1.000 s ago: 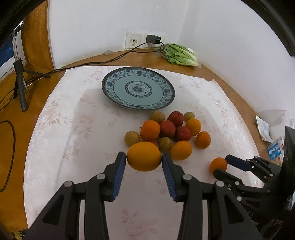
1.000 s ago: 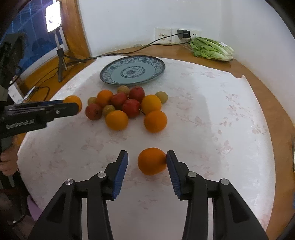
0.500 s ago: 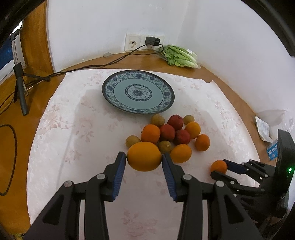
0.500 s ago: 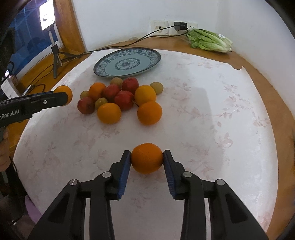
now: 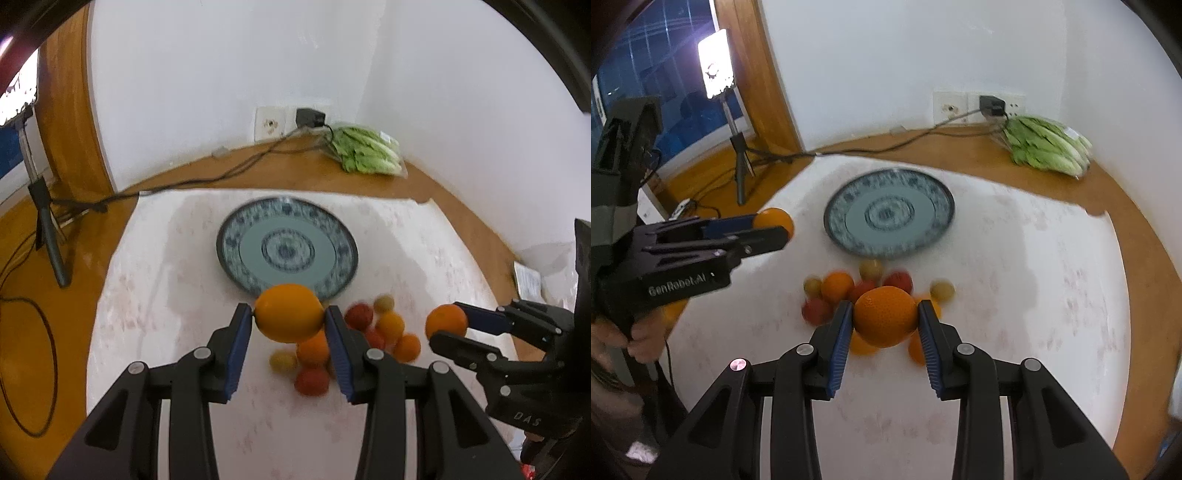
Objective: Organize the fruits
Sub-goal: 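Carry both held oranges over the blue-and-white plate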
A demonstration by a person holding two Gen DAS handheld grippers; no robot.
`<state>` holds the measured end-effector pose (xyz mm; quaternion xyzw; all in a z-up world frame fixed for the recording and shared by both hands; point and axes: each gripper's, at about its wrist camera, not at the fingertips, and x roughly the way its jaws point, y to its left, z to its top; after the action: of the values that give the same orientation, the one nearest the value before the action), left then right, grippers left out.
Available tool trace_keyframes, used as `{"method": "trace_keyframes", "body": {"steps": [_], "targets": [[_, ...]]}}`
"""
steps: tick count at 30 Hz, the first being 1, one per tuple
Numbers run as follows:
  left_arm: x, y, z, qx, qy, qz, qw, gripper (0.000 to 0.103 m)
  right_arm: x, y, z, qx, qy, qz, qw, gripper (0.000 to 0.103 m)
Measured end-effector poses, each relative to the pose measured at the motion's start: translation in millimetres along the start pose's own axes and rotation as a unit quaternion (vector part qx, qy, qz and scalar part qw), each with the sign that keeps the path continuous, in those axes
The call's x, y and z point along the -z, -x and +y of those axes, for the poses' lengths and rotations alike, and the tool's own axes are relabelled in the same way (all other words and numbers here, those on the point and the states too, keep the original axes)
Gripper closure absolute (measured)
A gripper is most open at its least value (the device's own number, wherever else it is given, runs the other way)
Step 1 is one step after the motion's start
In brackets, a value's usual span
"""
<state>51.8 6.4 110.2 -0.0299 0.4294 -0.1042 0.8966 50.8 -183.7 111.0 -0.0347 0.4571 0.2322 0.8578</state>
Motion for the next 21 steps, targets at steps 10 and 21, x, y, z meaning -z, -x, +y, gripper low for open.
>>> {"method": "trace_keyframes", "body": {"steps": [10, 21], "targets": [[-40.9, -44.6, 13.9, -0.003, 0.022, -0.004, 0.9997, 0.060, -58.0, -48.9, -16.0, -0.009, -0.020, 0.002, 1.000, 0.067], [-52.1, -121.9, 25.1, -0.017, 0.043, 0.039, 0.9982, 0.060, -78.0, -117.7, -31.3, -0.003, -0.037, 0.017, 0.999, 0.067]]}}
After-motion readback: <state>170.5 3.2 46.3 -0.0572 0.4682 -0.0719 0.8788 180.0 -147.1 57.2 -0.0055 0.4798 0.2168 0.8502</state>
